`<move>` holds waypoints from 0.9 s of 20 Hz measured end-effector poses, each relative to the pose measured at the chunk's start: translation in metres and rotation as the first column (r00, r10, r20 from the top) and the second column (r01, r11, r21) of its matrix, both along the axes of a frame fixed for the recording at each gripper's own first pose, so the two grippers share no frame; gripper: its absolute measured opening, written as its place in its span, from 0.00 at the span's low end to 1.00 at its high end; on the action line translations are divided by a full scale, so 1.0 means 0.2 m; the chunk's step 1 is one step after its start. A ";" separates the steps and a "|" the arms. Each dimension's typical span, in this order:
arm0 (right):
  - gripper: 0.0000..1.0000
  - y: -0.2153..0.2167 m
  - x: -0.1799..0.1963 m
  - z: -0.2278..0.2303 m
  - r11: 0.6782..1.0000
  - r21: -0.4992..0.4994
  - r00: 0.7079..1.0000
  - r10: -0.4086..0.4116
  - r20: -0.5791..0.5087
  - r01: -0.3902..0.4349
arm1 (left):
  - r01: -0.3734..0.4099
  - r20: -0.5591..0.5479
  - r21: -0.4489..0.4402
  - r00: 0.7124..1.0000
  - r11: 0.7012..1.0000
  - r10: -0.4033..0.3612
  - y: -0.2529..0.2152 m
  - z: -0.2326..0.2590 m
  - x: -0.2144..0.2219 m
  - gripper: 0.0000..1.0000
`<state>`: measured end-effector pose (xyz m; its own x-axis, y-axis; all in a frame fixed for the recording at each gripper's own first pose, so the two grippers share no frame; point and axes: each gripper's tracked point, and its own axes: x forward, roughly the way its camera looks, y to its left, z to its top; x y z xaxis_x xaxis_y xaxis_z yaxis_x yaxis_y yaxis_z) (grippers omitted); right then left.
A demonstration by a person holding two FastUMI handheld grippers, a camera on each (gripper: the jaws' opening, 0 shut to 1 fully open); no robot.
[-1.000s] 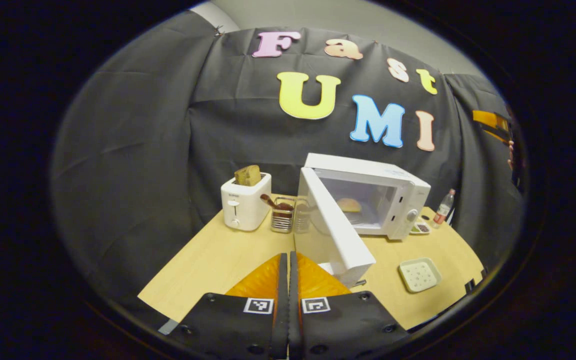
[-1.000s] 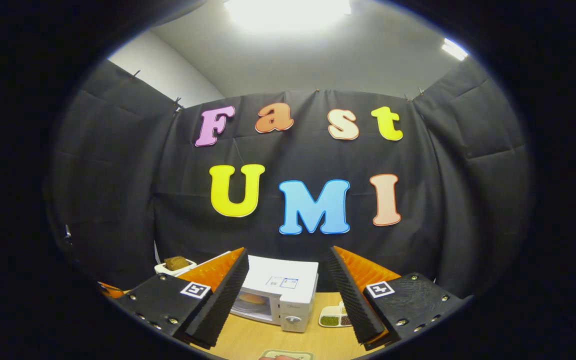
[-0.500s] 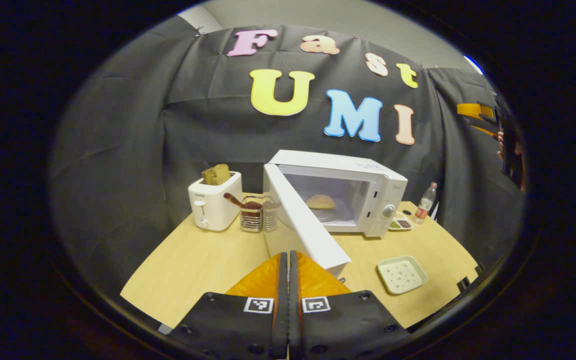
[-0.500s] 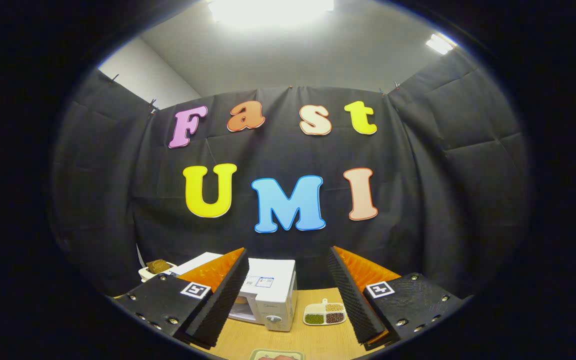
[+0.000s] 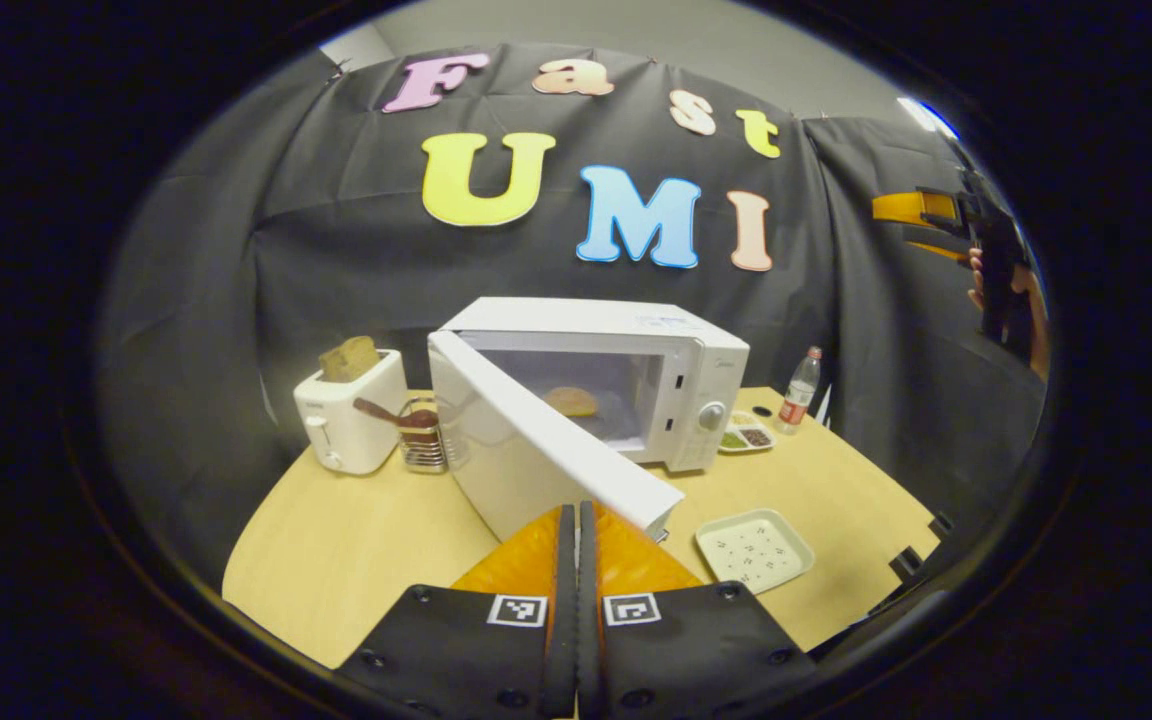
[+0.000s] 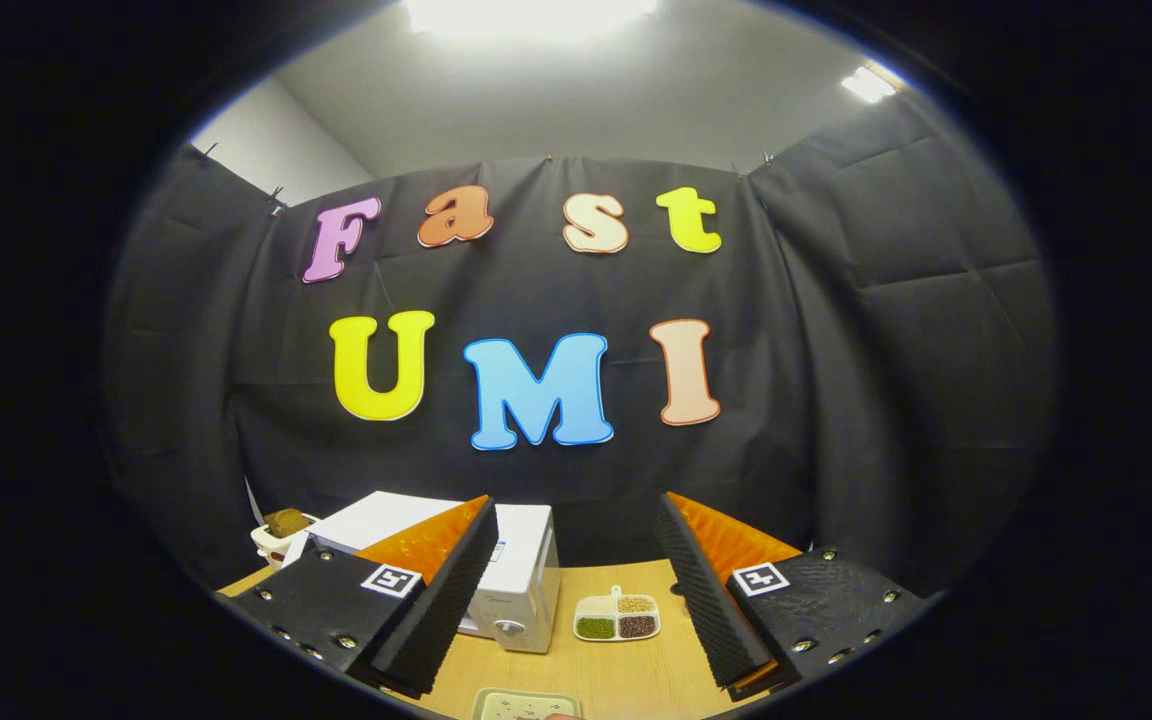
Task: Open the microwave oven with the left hand, put the food in, and close the microwave oven.
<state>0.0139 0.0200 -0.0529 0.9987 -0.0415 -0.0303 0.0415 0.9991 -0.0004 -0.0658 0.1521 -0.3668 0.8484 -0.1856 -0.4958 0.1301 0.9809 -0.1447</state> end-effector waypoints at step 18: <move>0.97 -0.35 0.07 -0.02 0.995 0.001 0.995 -0.102 -0.019 0.102 | 0.183 0.028 -0.001 0.983 0.983 -0.183 -0.47 0.05 0.41 0.05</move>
<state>0.0280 -0.0499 -0.0567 0.9885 -0.1427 -0.0494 0.1429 0.9897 0.0002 0.0160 0.0588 -0.3568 0.8130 -0.3408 -0.4721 0.3115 0.9396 -0.1418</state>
